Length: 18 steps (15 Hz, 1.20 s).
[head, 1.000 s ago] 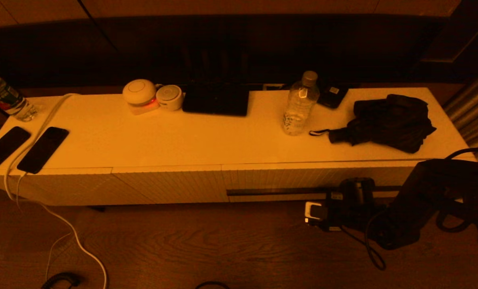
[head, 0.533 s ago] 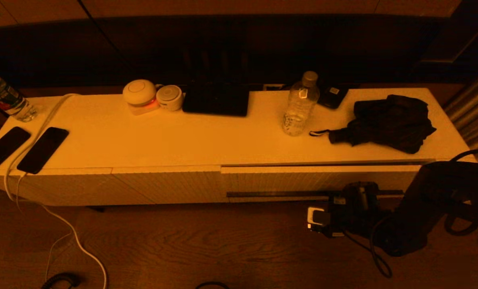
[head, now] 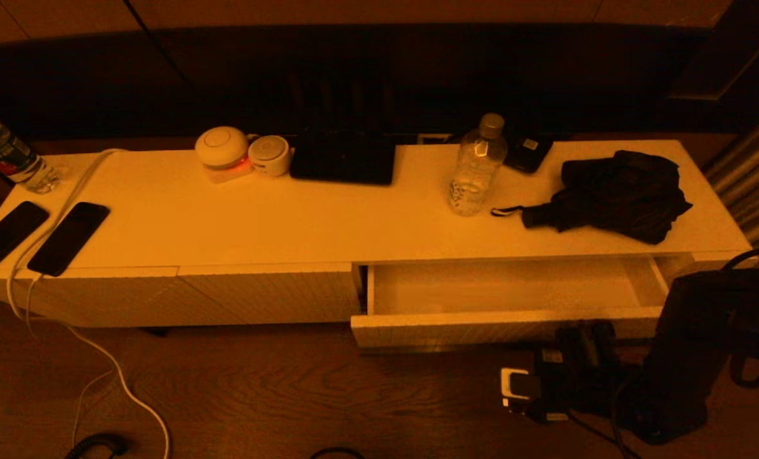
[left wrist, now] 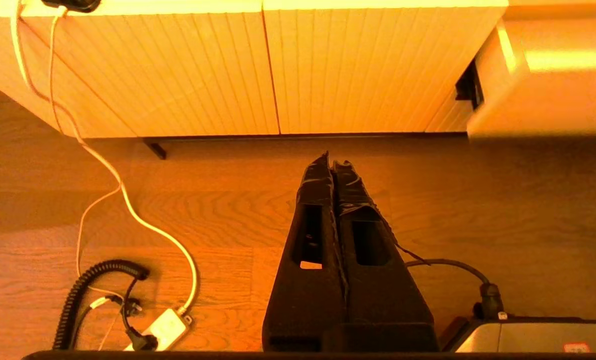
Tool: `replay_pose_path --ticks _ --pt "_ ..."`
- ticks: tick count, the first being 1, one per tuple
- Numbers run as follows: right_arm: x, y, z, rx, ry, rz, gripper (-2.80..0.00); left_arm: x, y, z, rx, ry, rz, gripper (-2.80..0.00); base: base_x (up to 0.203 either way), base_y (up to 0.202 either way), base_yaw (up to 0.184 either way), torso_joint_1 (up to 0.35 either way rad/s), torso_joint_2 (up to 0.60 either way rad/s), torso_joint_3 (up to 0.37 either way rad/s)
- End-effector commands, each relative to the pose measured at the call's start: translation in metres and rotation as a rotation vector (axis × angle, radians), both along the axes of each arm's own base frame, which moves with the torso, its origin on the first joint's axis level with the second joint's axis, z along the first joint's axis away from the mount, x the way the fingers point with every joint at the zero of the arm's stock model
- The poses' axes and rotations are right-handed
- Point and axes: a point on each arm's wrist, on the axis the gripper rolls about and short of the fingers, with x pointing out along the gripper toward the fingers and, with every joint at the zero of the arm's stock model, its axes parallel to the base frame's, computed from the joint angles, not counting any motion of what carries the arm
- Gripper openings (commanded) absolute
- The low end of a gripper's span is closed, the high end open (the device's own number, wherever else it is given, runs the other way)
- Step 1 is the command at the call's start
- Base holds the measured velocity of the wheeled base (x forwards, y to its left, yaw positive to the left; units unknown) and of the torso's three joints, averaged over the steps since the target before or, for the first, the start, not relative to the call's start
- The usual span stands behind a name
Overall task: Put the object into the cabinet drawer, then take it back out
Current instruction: Open the drawer
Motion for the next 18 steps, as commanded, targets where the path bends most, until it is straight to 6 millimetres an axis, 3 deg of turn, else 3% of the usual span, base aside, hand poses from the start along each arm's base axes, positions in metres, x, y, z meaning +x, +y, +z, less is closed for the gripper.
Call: replay_pose_path --ticks 1,6,9,10,11,15,18 --pt "-0.011 -0.003 0.009 -0.002 -0.011 0.007 0.00 0.000 0.000 0.000 0.000 0.000 0.000 -2.80 0.000 0.000 0.000 0.000 0.00 0.000" --pt "-0.043 -0.007 0.040 0.014 -0.035 0.018 0.00 0.000 0.000 0.000 0.000 0.000 0.000 -2.80 0.000 0.000 0.000 0.000 0.00 0.000" --pt "-0.059 -0.010 0.072 0.035 -0.126 0.022 0.00 0.000 0.000 0.000 0.000 0.000 0.000 -2.80 0.000 0.000 0.000 0.000 0.00 0.000" --pt "-0.065 -0.011 0.085 0.041 -0.159 0.022 -1.52 0.000 0.000 0.000 0.000 0.000 0.000 -2.80 0.000 0.000 0.000 0.000 0.00 0.000" --pt "-0.072 -0.013 0.098 0.046 -0.187 0.019 -2.80 0.000 0.000 0.000 0.000 0.000 0.000 -2.80 0.000 0.000 0.000 0.000 0.00 0.000" --pt "-0.098 -0.021 0.148 0.101 -0.199 -0.040 -2.80 0.000 0.000 0.000 0.000 0.000 0.000 -2.80 0.000 0.000 0.000 0.000 0.00 0.000" --pt "-0.112 -0.021 0.184 0.216 -0.059 -0.181 -2.80 0.000 0.000 0.000 0.000 0.000 0.000 -2.80 0.000 0.000 0.000 0.000 0.00 0.000"
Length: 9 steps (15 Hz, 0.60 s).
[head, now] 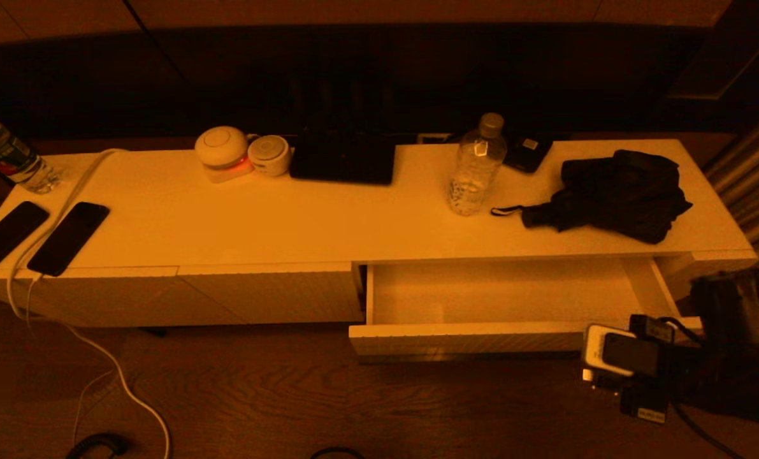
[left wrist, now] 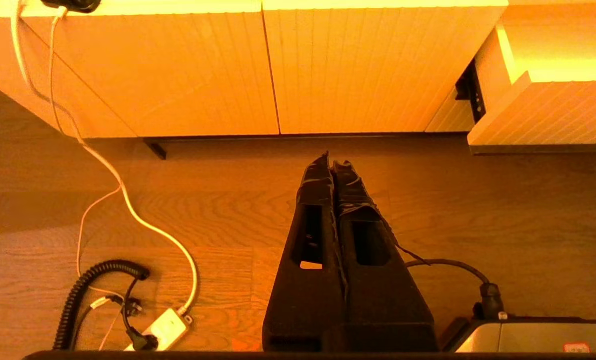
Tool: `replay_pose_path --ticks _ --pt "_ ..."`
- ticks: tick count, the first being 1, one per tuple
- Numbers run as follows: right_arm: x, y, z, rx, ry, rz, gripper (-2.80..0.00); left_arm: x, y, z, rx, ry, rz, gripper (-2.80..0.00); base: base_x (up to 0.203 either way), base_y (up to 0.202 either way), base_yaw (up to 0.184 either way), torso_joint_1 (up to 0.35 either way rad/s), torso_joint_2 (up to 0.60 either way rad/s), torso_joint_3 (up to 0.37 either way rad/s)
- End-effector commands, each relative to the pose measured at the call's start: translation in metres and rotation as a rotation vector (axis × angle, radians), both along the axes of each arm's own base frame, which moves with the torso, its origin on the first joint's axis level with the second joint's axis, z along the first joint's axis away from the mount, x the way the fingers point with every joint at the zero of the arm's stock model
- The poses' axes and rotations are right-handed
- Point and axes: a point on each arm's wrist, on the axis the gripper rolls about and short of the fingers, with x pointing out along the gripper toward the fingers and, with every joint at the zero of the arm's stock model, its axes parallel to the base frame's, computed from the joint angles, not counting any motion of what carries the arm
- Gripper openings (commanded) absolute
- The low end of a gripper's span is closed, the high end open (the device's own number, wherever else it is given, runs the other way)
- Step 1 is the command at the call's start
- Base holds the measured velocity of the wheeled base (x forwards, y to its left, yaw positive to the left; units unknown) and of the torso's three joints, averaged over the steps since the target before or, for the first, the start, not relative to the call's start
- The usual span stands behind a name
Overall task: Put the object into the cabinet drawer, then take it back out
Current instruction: Open the drawer
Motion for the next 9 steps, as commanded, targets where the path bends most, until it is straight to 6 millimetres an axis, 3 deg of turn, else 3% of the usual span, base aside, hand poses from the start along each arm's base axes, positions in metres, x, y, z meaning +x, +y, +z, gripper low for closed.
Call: replay_pose_path --ticks 1,4,9 --pt "-0.020 -0.004 0.026 0.072 0.056 -0.065 -2.80 0.000 0.000 0.000 -0.001 0.000 0.000 -2.80 0.000 0.000 0.000 0.000 0.00 0.000" --pt "-0.022 -0.003 0.036 0.197 0.167 -0.196 -2.80 0.000 0.000 0.000 -0.001 0.000 0.000 -2.80 0.000 0.000 0.000 0.000 0.00 0.000" --pt "0.011 0.019 0.040 0.419 0.320 -0.407 -2.80 0.000 0.000 0.000 -0.001 0.000 0.000 -2.80 0.000 0.000 0.000 0.000 0.00 0.000"
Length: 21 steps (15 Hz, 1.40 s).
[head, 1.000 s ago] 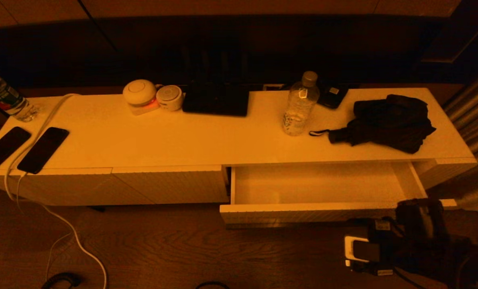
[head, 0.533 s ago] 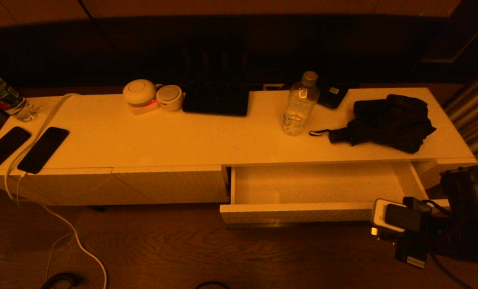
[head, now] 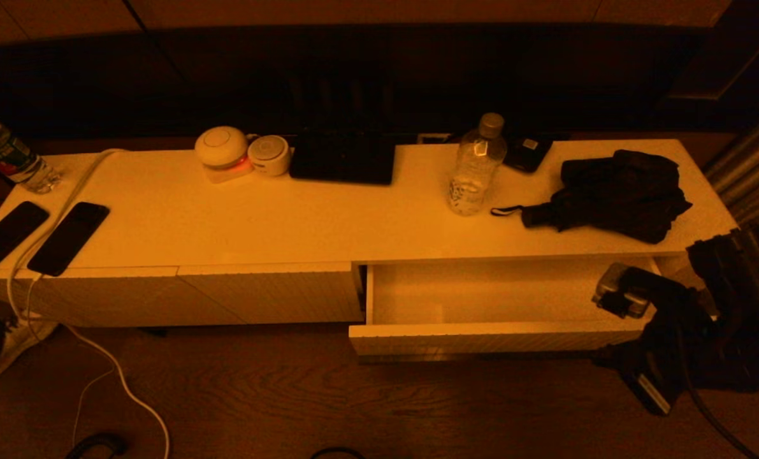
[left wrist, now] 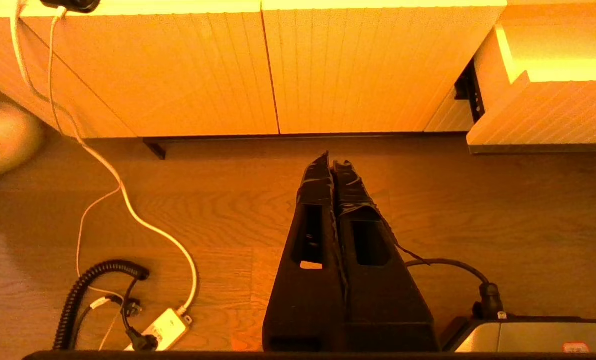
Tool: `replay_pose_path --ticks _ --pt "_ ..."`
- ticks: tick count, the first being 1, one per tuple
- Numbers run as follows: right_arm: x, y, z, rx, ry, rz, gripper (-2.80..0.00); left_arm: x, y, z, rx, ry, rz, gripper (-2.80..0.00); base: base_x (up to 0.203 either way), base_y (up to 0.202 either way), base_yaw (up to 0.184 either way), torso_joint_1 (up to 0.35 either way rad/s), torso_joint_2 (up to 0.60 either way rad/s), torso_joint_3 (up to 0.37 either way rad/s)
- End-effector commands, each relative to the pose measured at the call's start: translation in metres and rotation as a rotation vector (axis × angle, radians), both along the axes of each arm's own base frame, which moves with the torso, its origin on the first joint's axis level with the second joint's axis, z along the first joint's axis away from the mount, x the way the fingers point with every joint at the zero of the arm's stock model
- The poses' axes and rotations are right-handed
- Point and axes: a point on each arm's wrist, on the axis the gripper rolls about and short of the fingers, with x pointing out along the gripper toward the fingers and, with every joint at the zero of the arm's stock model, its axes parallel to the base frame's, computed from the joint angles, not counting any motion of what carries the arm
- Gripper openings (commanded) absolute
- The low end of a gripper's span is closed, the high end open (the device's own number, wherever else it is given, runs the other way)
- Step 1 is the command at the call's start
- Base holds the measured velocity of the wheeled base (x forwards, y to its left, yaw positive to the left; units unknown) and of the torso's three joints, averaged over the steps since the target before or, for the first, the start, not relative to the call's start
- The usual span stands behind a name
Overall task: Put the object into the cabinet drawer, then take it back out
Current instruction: Open the drawer
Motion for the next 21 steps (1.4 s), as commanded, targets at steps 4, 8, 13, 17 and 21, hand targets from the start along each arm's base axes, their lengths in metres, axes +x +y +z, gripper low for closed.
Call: replay_pose_path --ticks 4,8,13,17,21 --pt "0.041 0.031 0.001 0.155 0.075 -0.155 -2.80 0.000 0.000 0.000 -0.001 0.000 0.000 -2.80 0.000 0.000 0.000 0.000 0.00 0.000" --pt "0.076 0.046 -0.005 0.145 0.071 -0.300 -2.80 0.000 0.000 0.000 -0.001 0.000 0.000 -2.80 0.000 0.000 0.000 0.000 0.00 0.000" --pt "0.107 0.055 -0.017 0.126 0.051 -0.426 -2.80 0.000 0.000 0.000 -0.001 0.000 0.000 -2.80 0.000 0.000 0.000 0.000 0.00 0.000" --pt "0.124 0.058 -0.022 0.128 0.037 -0.478 -2.80 0.000 0.000 0.000 -0.001 0.000 0.000 -2.80 0.000 0.000 0.000 0.000 0.00 0.000" --pt "0.134 0.054 -0.024 0.132 0.030 -0.501 -2.80 0.000 0.000 0.000 -0.001 0.000 0.000 -2.80 0.000 0.000 0.000 0.000 0.00 0.000"
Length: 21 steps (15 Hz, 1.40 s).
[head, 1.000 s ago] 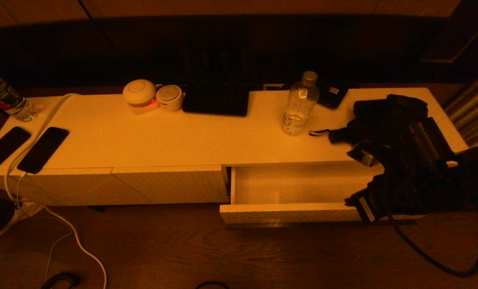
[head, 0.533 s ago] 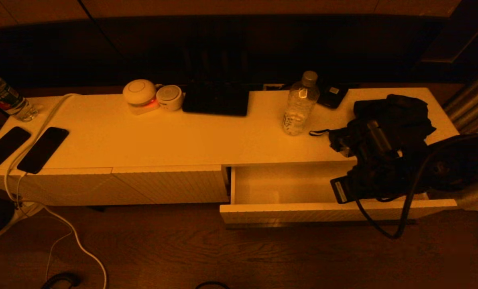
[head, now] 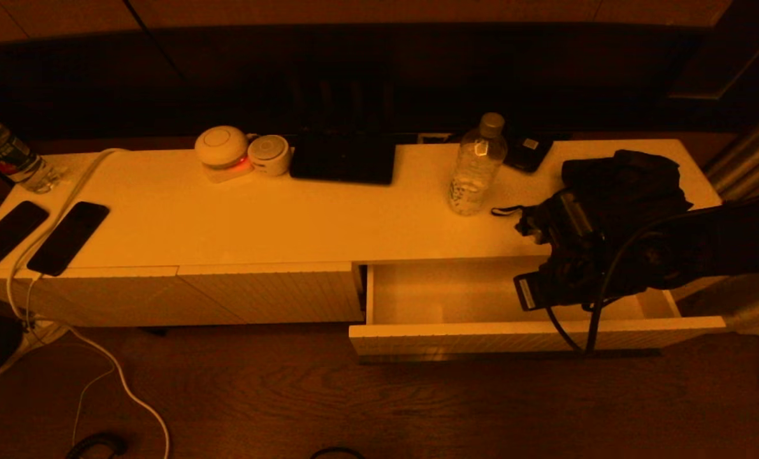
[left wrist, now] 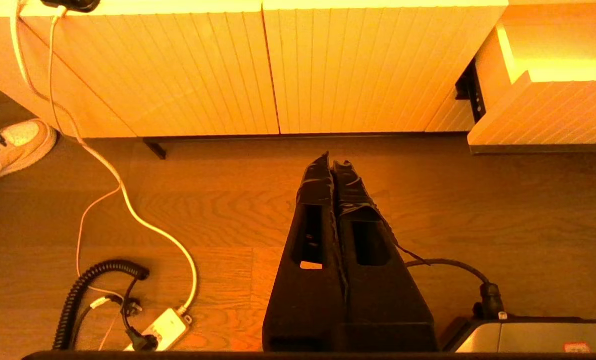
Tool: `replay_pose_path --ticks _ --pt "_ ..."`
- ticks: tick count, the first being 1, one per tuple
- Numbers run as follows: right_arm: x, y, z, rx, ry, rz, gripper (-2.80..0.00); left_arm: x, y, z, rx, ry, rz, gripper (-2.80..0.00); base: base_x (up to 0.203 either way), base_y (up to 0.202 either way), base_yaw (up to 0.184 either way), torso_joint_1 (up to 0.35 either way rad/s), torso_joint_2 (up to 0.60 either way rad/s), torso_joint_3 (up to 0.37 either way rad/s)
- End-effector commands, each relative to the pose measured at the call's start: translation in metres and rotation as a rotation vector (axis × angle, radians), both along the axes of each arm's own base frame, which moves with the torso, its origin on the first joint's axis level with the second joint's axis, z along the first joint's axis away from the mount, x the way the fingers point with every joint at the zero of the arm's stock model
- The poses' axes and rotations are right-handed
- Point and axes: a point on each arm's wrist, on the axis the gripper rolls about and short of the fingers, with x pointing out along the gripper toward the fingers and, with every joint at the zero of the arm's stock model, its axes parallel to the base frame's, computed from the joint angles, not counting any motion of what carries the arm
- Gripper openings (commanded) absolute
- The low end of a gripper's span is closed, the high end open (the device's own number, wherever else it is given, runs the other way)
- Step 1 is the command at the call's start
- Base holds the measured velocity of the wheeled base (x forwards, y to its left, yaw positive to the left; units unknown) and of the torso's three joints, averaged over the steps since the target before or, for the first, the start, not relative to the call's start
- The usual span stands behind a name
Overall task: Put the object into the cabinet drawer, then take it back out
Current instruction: Open the drawer
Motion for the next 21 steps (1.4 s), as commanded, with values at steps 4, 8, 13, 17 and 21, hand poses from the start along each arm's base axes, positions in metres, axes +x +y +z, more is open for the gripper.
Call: replay_pose_path --ticks 4,8,13,17,21 --pt "0.002 0.000 -0.010 -0.013 0.030 -0.005 -2.80 0.000 0.000 0.000 -0.001 0.000 0.000 -2.80 0.000 0.000 0.000 0.000 0.00 0.000" --pt "-0.007 -0.004 -0.018 -0.041 0.142 -0.024 -2.80 0.000 0.000 0.000 -0.001 0.000 0.000 -2.80 0.000 0.000 0.000 0.000 0.00 0.000" --pt "-0.016 -0.005 -0.024 -0.047 0.222 -0.052 -2.80 0.000 0.000 0.000 -0.001 0.000 0.000 -2.80 0.000 0.000 0.000 0.000 0.00 0.000" --pt "-0.027 -0.005 -0.030 -0.051 0.322 -0.094 -2.80 0.000 0.000 0.000 -0.001 0.000 0.000 -2.80 0.000 0.000 0.000 0.000 0.00 0.000" --pt "-0.039 -0.005 -0.041 -0.071 0.400 -0.098 -2.80 0.000 0.000 0.000 -0.001 0.000 0.000 -2.80 0.000 0.000 0.000 0.000 0.00 0.000"
